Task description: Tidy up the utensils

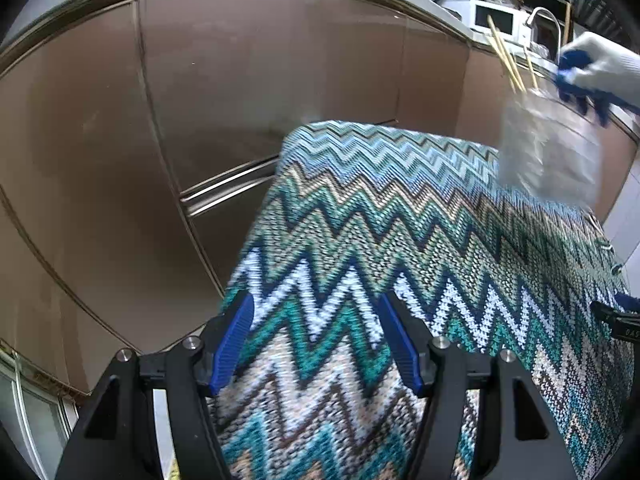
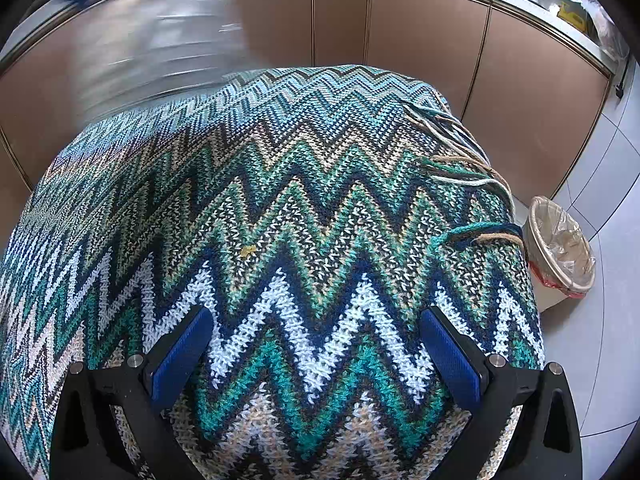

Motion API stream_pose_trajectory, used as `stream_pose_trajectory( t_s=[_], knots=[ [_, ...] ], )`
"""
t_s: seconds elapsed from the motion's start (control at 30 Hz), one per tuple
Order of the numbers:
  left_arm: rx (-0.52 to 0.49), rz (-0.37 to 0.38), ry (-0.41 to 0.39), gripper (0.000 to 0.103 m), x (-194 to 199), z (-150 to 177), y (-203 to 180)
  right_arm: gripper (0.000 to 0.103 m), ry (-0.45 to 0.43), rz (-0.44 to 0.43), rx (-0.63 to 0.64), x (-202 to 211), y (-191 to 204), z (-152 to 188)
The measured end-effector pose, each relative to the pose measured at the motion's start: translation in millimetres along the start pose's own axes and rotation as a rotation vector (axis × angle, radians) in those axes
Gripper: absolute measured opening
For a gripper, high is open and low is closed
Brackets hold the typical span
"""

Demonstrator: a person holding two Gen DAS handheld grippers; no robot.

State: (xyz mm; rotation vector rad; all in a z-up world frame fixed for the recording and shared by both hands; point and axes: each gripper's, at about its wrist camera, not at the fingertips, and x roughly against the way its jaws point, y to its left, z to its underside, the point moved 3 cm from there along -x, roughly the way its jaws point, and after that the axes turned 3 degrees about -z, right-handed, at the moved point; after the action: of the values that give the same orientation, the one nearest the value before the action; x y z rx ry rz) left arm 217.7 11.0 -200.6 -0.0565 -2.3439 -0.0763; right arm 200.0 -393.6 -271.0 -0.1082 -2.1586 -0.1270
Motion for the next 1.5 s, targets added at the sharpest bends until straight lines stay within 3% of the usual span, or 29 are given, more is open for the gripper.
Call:
stream_pose_trajectory(
  t_s=[0.3,0.9,1.5],
  knots=[
    [0.003,-0.026,-0.021,0.062,25.3,5.5,11.8,0.103,0.000,0.000,0.000,0.0,0.0,0.3],
    [0.001,-0.053,0.049,0.062,-7.5,13.8,5.5,0.103,0.001,0.000,0.000,-0.2,0.0,-0.3],
    [-0.007,-0.057,0.052,0.062,-10.3,24.9,1.8,0.103,0.001,0.000,0.000,0.5,0.3,1.8]
  ],
)
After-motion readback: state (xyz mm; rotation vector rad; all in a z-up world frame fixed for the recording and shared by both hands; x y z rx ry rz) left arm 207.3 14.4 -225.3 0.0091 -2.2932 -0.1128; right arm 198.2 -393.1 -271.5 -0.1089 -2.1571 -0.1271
